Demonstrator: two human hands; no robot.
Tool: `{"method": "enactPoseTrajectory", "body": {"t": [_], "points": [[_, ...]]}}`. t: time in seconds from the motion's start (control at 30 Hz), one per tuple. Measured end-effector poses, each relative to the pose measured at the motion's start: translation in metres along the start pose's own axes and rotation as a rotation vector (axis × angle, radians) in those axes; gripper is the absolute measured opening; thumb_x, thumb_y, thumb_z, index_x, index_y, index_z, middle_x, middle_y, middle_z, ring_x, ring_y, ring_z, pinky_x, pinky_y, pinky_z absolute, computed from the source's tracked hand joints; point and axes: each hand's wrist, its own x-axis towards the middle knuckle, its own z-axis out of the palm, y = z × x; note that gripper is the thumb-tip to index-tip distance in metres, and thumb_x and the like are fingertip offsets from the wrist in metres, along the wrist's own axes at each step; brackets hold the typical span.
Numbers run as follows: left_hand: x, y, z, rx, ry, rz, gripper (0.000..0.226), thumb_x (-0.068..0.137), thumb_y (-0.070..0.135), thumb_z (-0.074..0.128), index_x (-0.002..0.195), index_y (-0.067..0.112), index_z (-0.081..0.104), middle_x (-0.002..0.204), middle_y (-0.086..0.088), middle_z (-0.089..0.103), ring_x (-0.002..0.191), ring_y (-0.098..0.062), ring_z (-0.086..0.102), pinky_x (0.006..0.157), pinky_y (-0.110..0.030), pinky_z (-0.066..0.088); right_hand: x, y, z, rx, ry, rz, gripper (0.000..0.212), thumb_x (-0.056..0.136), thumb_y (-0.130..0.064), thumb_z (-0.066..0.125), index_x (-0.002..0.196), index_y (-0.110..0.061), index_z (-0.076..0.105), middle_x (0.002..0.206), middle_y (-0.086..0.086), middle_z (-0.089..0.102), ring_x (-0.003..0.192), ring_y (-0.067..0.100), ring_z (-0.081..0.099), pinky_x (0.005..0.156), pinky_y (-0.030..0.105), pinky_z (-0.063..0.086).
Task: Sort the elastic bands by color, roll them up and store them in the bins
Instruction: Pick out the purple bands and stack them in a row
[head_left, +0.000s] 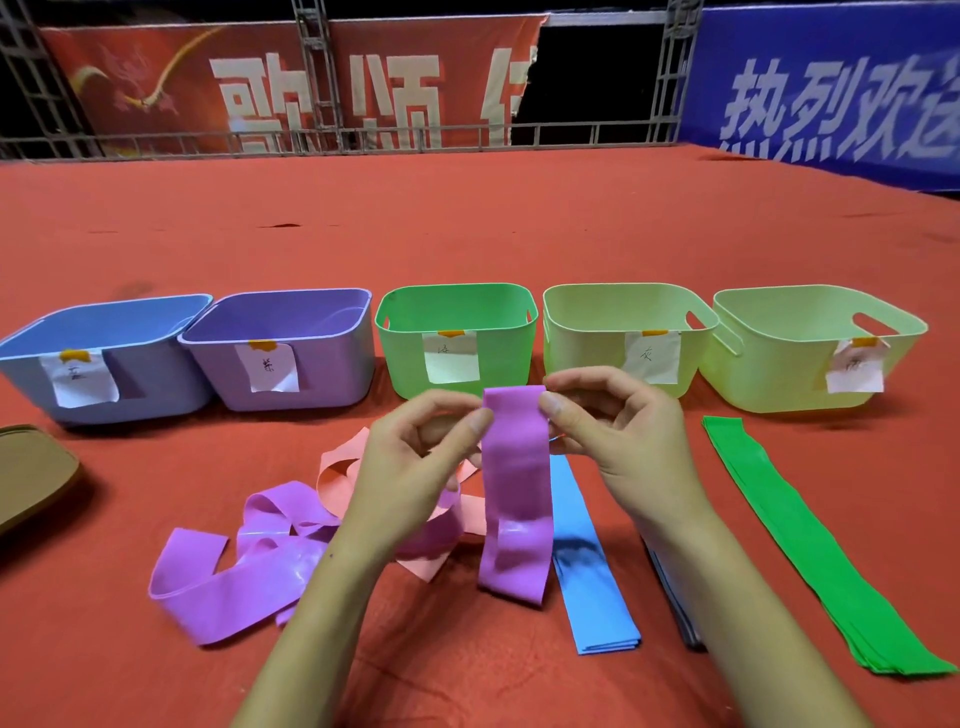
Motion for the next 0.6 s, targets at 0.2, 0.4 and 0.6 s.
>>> {"method": "enactPoseTrajectory", "body": {"t": [0.2,0.4,0.6], "points": [[0.0,0.008,-0.005,0.023,0.068,0.086,0.012,0.091,0.016,0.076,0.1,0.009,0.078,0.082,-0.005,0.08,0.058,-0.024,0.073,0.051,-0.022,0.048,-0.003,-0.006,0.004,-0.048,-0.004,-0.065,0.02,0.088,0.001,0.082,0.106,-0.002,0.074,0.086,0.014,0.077,0.07,0.022,0.073,0.07,0.035,0.063],[-0.002,0.017,-0.005,0.136,0.057,0.19,0.011,0.091,0.019,0.081,0.102,0.02,0.079,0.078,0.003,0.08,0.063,-0.016,0.076,0.057,-0.028,0.055,-0.009,-0.016,0.01,-0.071,-0.026,-0.161,0.025,0.085,0.001,0.084,0.107,-0.002,0.072,0.085,0.009,0.078,0.072,0.02,0.075,0.071,0.028,0.061],[0.01,0.034,-0.009,0.098,0.13,0.211,0.003,0.092,0.01,0.079,0.095,0.01,0.08,0.074,0.0,0.079,0.057,-0.013,0.07,0.051,-0.02,0.046,-0.007,-0.011,0.015,-0.031,-0.068,-0.122,0.042,0.08,-0.017,0.086,0.117,-0.007,0.068,0.097,0.008,0.078,0.09,0.018,0.074,0.082,0.028,0.059]]}}
